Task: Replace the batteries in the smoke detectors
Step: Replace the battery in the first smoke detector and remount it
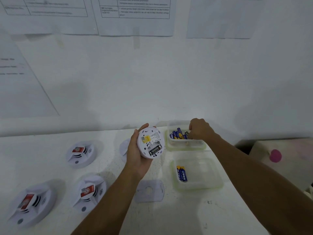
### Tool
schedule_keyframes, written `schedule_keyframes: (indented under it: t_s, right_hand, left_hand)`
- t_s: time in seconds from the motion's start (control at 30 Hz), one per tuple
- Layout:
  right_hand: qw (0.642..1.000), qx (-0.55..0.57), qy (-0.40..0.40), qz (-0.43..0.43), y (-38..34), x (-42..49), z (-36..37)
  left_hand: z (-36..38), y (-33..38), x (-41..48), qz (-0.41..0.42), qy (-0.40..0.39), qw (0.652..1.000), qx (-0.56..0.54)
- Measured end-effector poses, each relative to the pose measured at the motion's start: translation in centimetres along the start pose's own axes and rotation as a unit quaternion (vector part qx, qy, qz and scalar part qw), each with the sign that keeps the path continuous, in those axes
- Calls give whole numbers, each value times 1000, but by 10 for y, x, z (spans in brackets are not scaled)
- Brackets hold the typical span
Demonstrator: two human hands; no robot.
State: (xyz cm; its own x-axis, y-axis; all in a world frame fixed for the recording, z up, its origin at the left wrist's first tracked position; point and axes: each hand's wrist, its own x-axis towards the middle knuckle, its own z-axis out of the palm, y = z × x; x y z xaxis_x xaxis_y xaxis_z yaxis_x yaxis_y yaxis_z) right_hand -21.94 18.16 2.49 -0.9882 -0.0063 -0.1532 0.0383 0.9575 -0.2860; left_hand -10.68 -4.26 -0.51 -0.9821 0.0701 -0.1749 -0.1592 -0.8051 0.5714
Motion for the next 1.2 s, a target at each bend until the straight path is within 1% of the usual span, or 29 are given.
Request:
schedule_keyframes:
  t_s: [0.13,0.2,0.27,0.37,0.47,0.5,0.57,0.7,0.8,0.93,1.03,1.13,1.2]
  right_hand:
    - [999,44,18,-13,0,-6,-12]
    - [990,139,13,-26,-3,-14,-22]
    - [968,244,2,-49,-8,-30,-33]
    - [943,313,41,-107,-21,-60,-43]
    - [883,441,40,-152,-38,-94,-36]
    - [870,466,36,-160,-43,-103,-29]
    - [859,479,47,-174,-54,-120,-14]
    - [854,471,117,-188,-72,-147,10]
    - [853,455,150,-209,-80,-164,23]
    - [842,458,150,-242,-86,-179,31]
    - [851,427,135,-275,-89,-185,34]
    - [861,444,97,-229,-92,-185,35]
    - [877,435,101,-179,-91,-182,35]
  left_hand:
    - [2,3,-1,2,4,1000,-6]
    - [4,4,-2,5,3,1000,-9]
    - [6,5,-4,7,3,1000,-9]
    - [10,5,-6,7,1,1000,-10]
    - [14,3,-9,4,1,1000,-21]
    - [16,2,-10,4,0,1000,-24]
    - [19,0,-14,6,-4,1000,-22]
    - [21,0,-26,10,-9,1000,-12]
    - [19,4,-36,16,-13,1000,-6]
    - [15,6,-46,23,-13,1000,3]
    - [13,8,-53,24,-6,1000,1]
    - [14,7,-59,29,-16,999,2]
    - [18,7,-63,28,-30,999,9]
